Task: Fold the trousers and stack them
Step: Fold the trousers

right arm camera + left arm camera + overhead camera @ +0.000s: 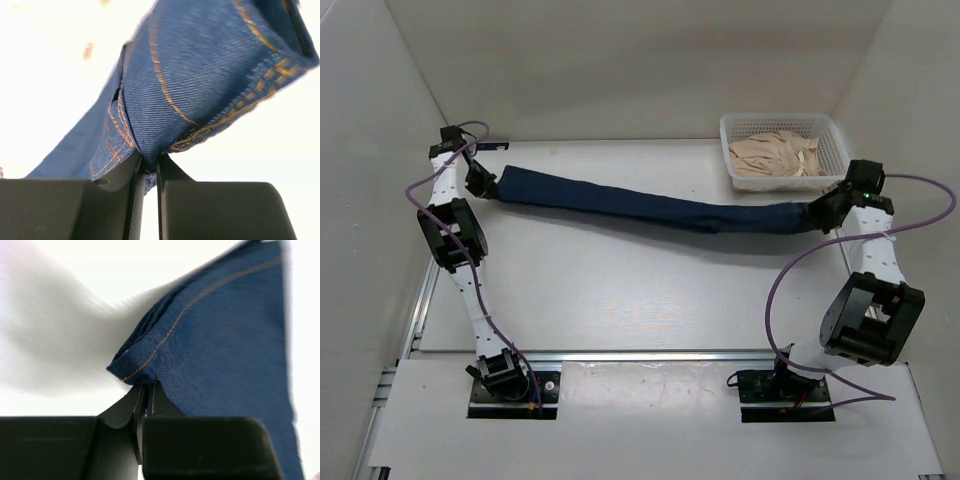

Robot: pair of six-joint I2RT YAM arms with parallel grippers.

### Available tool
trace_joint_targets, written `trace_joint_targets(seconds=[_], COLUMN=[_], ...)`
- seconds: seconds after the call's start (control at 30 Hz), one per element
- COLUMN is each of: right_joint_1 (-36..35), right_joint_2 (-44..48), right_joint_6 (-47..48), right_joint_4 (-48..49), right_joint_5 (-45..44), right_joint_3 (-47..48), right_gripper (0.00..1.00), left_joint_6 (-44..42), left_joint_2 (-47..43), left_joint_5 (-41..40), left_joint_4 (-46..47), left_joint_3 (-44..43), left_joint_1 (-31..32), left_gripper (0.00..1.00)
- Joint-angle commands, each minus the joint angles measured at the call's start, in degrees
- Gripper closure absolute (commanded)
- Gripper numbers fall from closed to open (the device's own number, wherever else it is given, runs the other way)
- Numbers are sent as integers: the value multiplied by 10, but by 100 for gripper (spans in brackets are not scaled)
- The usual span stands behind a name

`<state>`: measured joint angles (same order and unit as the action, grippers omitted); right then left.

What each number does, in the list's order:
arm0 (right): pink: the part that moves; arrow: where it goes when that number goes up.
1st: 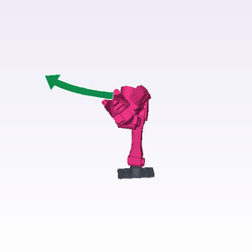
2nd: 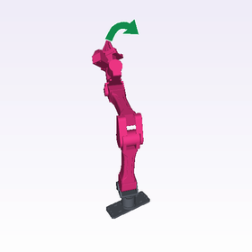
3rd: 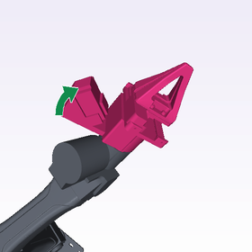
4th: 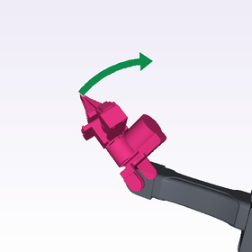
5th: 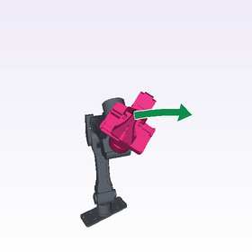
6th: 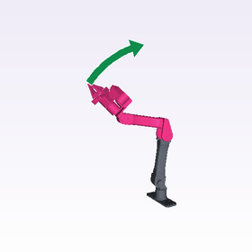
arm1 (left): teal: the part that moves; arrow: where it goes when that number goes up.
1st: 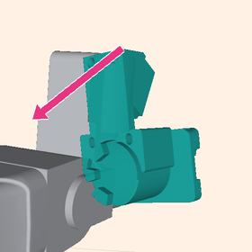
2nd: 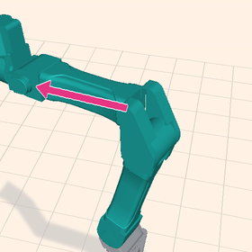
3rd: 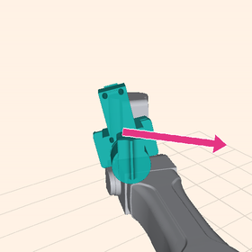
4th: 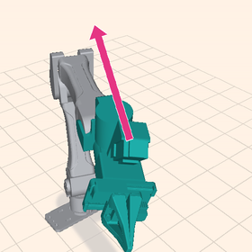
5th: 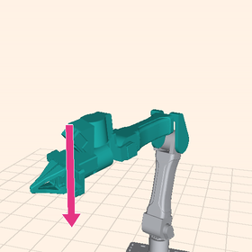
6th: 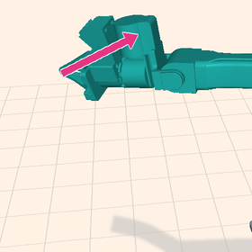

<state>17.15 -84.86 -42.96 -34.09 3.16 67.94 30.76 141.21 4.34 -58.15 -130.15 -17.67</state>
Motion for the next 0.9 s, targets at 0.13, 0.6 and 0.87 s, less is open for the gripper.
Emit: trace_joint_targets(seconds=[0.13,0.6,0.87], right_joint_1=[8,-4,-16], right_joint_2=[48,165,199], right_joint_6=[2,-13,40], right_joint_4=[-21,-82,-82], right_joint_5=[-57,-90,-42], right_joint_3=[-24,-159,-95], right_gripper=[100,6,6], left_joint_6=[1,-11,-43], left_joint_2=[-174,-257,-219], left_joint_5=[-25,-55,-11], left_joint_4=[15,47,47], left_joint_3=[73,364,346], left_joint_1=[-31,-63,-78], left_gripper=[90,24,14])
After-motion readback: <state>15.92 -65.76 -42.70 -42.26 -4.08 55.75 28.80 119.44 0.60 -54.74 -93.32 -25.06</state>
